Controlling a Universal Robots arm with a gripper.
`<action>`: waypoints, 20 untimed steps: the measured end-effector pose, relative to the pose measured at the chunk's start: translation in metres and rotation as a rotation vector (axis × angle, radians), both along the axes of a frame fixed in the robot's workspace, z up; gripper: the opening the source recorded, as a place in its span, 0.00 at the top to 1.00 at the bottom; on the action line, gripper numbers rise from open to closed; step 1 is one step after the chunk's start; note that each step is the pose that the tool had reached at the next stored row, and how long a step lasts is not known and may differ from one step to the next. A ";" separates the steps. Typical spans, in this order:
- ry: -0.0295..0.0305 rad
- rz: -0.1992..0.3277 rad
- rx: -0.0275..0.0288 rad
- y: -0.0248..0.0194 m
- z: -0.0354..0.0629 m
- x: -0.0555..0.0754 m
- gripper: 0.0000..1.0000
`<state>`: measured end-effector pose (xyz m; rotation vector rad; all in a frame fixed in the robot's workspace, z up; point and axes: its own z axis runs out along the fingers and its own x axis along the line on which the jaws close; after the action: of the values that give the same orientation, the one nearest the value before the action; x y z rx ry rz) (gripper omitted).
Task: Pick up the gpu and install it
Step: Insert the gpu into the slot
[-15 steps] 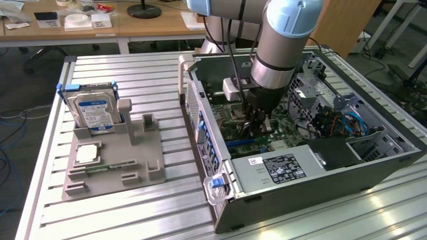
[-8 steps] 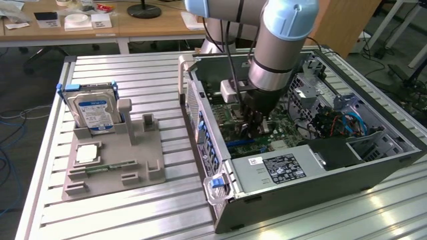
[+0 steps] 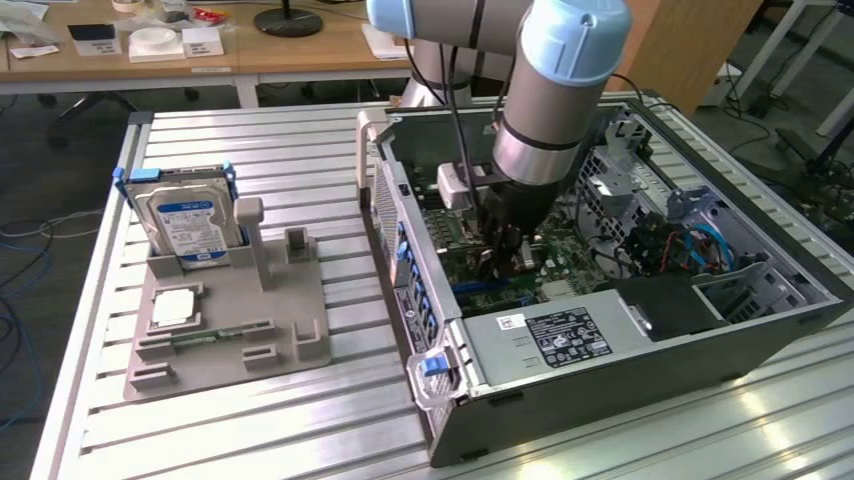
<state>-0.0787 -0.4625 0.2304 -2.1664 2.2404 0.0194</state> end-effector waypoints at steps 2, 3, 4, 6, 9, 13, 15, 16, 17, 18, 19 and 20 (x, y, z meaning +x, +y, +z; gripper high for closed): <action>0.0001 0.000 -0.0002 0.0000 -0.0004 0.000 0.72; 0.0000 0.000 0.0000 0.0000 -0.0008 -0.001 0.72; -0.0001 0.000 0.0000 0.0000 -0.0012 -0.001 0.72; 0.0000 0.000 -0.0001 0.0000 -0.0019 -0.002 0.72; 0.0000 0.000 -0.0001 0.0000 -0.0026 -0.003 0.72; 0.0000 0.000 0.0000 0.0000 -0.0026 -0.003 0.72; -0.0001 0.000 0.0003 0.0001 -0.0031 -0.003 0.72; -0.0002 0.000 0.0004 0.0001 -0.0036 -0.003 0.72; -0.0001 0.000 0.0005 0.0001 -0.0040 -0.003 0.72; 0.0000 0.000 0.0007 0.0000 -0.0043 -0.003 0.72; 0.0000 0.000 0.0011 0.0000 -0.0047 -0.003 0.72; -0.0001 0.000 0.0016 0.0001 -0.0053 -0.003 0.72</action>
<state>-0.0817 -0.4624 0.2251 -2.1653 2.2400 0.0211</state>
